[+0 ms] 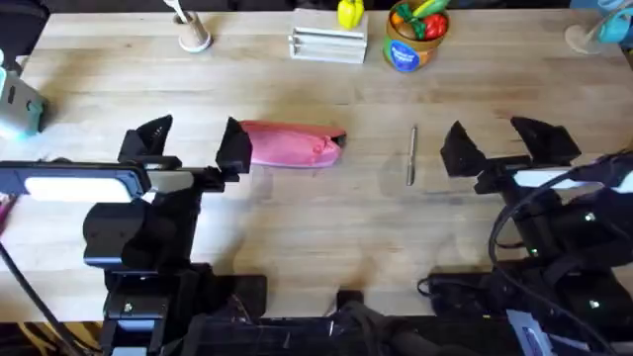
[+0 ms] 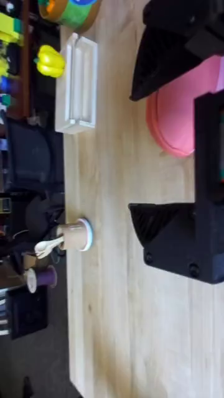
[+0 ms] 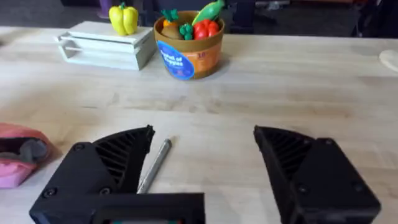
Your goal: Unzip the bag, pick up the pens from the table one at a time and place them inside, then zip the bag closed.
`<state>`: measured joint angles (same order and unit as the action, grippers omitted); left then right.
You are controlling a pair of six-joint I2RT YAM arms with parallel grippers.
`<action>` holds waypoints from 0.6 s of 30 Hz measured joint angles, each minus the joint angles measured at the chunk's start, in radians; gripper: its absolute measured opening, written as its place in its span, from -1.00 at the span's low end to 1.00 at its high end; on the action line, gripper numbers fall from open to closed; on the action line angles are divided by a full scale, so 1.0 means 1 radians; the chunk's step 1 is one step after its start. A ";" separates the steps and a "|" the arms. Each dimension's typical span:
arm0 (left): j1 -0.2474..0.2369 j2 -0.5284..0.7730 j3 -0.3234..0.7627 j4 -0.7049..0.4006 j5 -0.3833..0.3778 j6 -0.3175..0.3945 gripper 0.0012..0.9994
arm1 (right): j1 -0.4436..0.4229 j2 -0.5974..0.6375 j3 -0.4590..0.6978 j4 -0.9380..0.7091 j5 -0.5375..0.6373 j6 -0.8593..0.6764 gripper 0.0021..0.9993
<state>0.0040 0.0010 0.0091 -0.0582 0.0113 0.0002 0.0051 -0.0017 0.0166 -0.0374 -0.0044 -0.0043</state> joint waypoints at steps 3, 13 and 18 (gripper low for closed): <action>0.000 0.005 0.027 -0.083 0.000 0.000 0.98 | 0.000 0.006 0.052 -0.112 -0.005 0.005 0.99; 0.000 0.283 0.445 -0.389 0.078 0.152 0.98 | 0.000 0.301 0.496 -0.518 -0.016 0.008 0.99; 0.000 0.526 0.666 -0.533 0.156 0.321 0.98 | 0.000 0.517 0.751 -0.703 -0.019 0.008 0.99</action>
<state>0.0041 0.5266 0.6752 -0.5915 0.1672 0.3212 0.0051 0.5153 0.7673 -0.7400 -0.0235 0.0036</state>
